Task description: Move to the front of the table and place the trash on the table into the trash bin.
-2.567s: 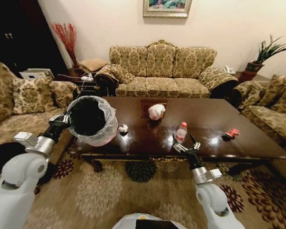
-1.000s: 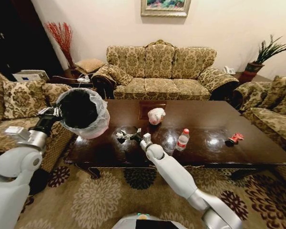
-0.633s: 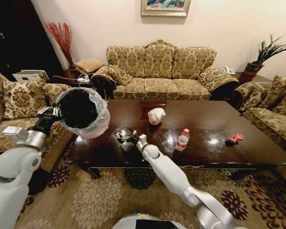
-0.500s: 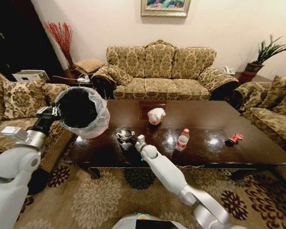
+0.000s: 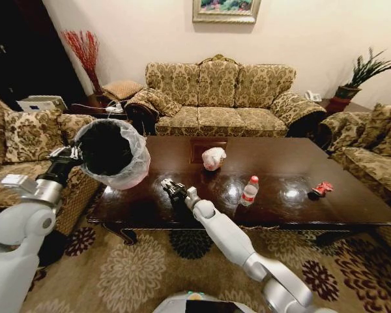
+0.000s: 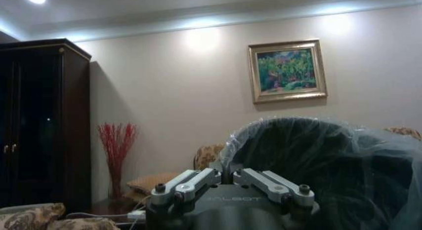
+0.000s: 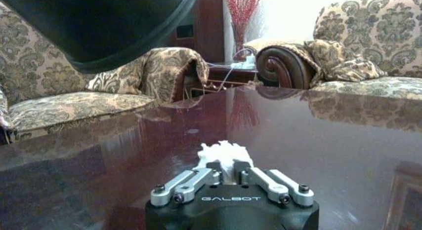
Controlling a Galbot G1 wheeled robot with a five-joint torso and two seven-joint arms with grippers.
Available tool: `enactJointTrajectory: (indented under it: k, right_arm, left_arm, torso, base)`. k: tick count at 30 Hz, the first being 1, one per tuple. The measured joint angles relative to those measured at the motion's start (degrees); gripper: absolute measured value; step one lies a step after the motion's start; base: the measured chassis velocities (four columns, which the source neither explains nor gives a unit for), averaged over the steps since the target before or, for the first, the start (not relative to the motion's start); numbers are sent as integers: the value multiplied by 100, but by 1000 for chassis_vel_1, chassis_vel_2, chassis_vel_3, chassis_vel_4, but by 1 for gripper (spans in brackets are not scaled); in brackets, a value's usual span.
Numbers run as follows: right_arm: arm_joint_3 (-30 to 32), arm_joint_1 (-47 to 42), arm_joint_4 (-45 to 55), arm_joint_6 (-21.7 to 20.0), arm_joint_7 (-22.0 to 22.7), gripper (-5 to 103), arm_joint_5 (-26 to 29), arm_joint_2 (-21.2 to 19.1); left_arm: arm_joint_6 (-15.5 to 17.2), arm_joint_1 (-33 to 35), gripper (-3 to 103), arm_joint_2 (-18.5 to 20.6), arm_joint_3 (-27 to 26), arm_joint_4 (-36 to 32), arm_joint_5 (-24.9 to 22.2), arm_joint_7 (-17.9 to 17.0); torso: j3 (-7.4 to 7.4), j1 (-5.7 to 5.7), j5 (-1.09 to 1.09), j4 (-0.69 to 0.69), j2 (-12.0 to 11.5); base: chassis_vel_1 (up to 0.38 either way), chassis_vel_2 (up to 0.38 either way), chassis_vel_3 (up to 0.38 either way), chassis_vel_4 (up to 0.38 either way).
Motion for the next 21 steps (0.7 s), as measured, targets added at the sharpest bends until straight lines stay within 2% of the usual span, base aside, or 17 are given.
enactJointTrajectory:
  k: [2,8,13,16,17,18,19,21]
  right_arm:
    - [21,-41,83,31,20,1,62,-62]
    - [67,-194,570,-15,147,0,425,-294]
    - [255,-438,1318,-43,268,0,760,-664]
    - [537,-785,2435,-78,420,0,1534,-1181]
    - [537,-785,2435,-78,420,0,1534,-1181]
    - [601,-859,2695,-104,480,0,1767,-1269]
    - [747,-1008,3207,-164,552,0,2213,-1428]
    - [1033,-1236,4063,-195,463,0,2676,-1684]
  left_arm:
    - [0,-2,3,9,5,1,-5,2]
    - [0,-18,3,30,54,39,-4,4]
    - [-2,-30,3,76,81,82,-4,10]
    - [-31,-40,3,168,131,210,-24,10]
    - [-31,-40,3,168,131,210,-24,10]
    - [-36,-41,3,185,144,236,-44,10]
    - [-42,-34,3,223,167,290,-121,2]
    - [-43,5,3,331,226,378,-232,-9]
  torso:
    - [0,0,0,0,0]
    - [0,0,0,0,0]
    - [0,0,1,0,0]
    - [0,0,1,-1,0]
    - [0,0,1,-1,0]
    - [0,0,1,-1,0]
    - [0,0,1,-1,0]
    - [0,0,1,0,0]
  base:
    - [0,0,0,0]
    - [0,0,0,0]
    - [0,0,0,0]
    - [0,0,0,0]
    - [0,0,0,0]
    - [0,0,0,0]
    - [0,0,0,0]
    - [0,0,0,0]
